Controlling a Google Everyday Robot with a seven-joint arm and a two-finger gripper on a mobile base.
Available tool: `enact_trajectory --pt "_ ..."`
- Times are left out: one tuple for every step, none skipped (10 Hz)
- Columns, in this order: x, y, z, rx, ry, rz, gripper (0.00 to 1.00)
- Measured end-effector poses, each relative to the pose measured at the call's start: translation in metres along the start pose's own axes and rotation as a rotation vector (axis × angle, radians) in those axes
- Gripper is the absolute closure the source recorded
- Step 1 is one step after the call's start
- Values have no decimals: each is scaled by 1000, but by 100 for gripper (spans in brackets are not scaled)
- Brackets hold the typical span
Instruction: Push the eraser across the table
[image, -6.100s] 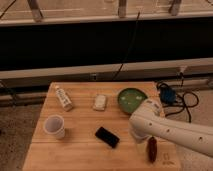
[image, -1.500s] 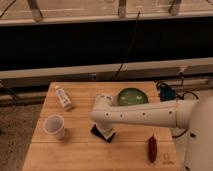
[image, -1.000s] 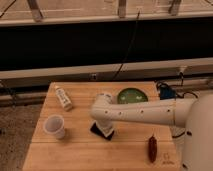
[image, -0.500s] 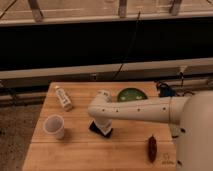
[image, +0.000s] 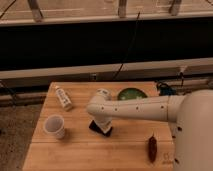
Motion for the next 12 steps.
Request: enact_trajectory --pt "0 0 0 0 1 -1 97" --pt "1 -2 0 0 3 -4 97" --pt "5 -8 1 -1 11 -14 97" --pt "6 -10 2 -2 14 -23 97" --pt "6 -10 1 -2 14 -20 97" --pt "7 -10 -1 -1 13 -17 97" --pt "7 -10 -1 -3 15 -18 97" --pt "8 -13 1 -5 21 -27 97" --pt "7 -19 3 -7 27 -44 97" --pt "8 -19 2 -6 26 -41 97" --pt "8 -18 0 -6 26 -41 97" --pt "8 -19 -1 -5 27 -41 97"
